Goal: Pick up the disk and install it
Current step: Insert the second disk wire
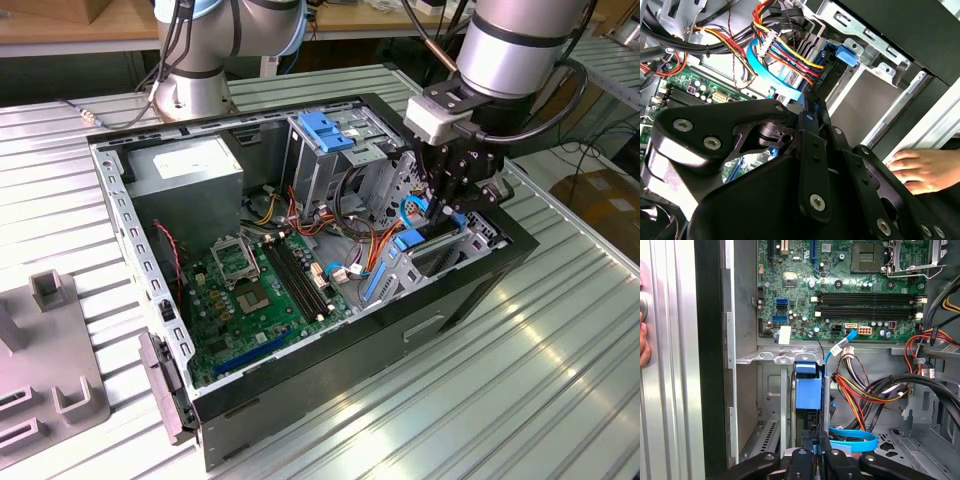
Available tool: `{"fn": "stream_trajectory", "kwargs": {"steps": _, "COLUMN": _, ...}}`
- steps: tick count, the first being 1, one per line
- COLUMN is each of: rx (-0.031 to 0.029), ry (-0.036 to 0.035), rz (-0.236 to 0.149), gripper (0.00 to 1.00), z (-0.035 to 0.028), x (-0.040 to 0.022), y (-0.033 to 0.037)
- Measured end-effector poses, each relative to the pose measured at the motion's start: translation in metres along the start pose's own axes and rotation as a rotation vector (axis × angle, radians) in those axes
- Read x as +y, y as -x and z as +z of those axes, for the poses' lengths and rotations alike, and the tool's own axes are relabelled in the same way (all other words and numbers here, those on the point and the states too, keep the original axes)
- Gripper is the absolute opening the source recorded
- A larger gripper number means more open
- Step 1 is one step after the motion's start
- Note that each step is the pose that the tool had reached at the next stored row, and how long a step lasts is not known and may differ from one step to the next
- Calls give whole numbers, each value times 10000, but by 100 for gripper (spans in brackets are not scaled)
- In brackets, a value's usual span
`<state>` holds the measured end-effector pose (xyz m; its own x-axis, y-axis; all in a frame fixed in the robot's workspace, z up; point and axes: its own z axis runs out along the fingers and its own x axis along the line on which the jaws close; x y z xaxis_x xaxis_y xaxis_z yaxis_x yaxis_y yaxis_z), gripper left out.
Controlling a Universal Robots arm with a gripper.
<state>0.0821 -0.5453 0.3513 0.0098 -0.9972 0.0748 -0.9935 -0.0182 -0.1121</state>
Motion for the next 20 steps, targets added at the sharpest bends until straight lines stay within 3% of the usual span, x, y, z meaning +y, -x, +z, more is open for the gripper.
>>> {"fn": "stream_trajectory", "kwargs": {"steps": 3, "rx": 2, "ry": 56, "rz": 29, "gripper": 16, "z": 3, "x": 0, "y": 0}}
{"fn": "stream_trajectory", "kwargs": {"steps": 7, "rx": -5, "ry": 204, "rz": 56, "gripper": 16, "z": 11, "x": -32, "y": 0}}
{"fn": "stream_trajectory", "kwargs": {"steps": 14, "rx": -29, "ry": 205, "rz": 59, "gripper": 16, "z": 13, "x": -55, "y": 0}}
{"fn": "stream_trajectory", "kwargs": {"steps": 15, "rx": -53, "ry": 206, "rz": 61, "gripper": 16, "z": 13, "x": -55, "y": -2}}
{"fn": "stream_trajectory", "kwargs": {"steps": 16, "rx": -99, "ry": 205, "rz": 66, "gripper": 16, "z": 14, "x": -54, "y": -4}}
{"fn": "stream_trajectory", "kwargs": {"steps": 17, "rx": -324, "ry": 203, "rz": 89, "gripper": 16, "z": 15, "x": -54, "y": -23}}
{"fn": "stream_trajectory", "kwargs": {"steps": 18, "rx": -424, "ry": 203, "rz": 100, "gripper": 16, "z": 16, "x": -54, "y": -45}}
{"fn": "stream_trajectory", "kwargs": {"steps": 20, "rx": -549, "ry": 202, "rz": 116, "gripper": 16, "z": 20, "x": -53, "y": -95}}
